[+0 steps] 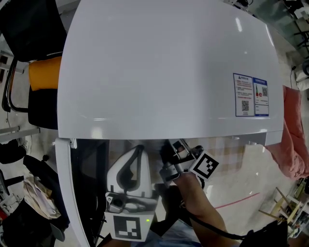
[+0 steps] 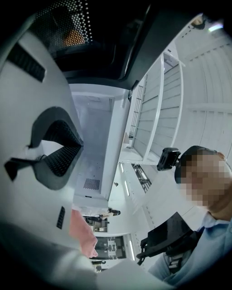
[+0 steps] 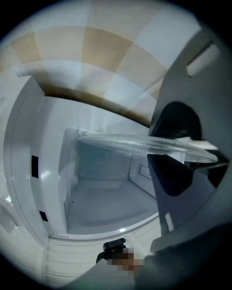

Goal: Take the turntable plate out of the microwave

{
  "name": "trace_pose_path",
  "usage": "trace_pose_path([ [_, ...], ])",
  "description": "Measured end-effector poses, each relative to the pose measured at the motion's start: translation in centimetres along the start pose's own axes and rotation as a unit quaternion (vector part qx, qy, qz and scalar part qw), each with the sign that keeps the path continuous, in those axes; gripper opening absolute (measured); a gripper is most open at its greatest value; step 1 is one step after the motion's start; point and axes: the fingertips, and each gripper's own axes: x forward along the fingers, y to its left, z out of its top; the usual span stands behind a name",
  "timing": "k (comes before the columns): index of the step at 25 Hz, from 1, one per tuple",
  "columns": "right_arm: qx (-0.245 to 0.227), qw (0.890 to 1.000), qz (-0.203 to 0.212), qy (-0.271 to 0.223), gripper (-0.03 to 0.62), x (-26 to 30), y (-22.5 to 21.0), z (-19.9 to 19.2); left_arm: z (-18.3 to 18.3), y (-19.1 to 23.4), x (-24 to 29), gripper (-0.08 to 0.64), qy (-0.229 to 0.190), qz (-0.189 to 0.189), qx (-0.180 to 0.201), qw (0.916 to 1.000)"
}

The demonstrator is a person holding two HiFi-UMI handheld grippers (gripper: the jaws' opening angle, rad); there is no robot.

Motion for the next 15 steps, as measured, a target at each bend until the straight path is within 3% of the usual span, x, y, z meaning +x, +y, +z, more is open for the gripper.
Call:
trace_pose_path([
  [4,-0.002,1.0,0.017,0.002,0.056,0.1,0.4,0.0,-0.1,0.2,-0.1,0.006,0.001,0.002,-0.001,1.0],
  [9,0.042,0.998,0.045,-0.02,0.031,-0.1,0.6,0.0,0.1,0.2,-0.2,0.006,0.0,0.003,0.0,1.0],
  [15,0.037,0.997,0.061,-0.021,0.028,-0.3,1.4,0.1,0.6,0.2,-0.6,0.006,-0.004,0.008,0.005,0.9999],
])
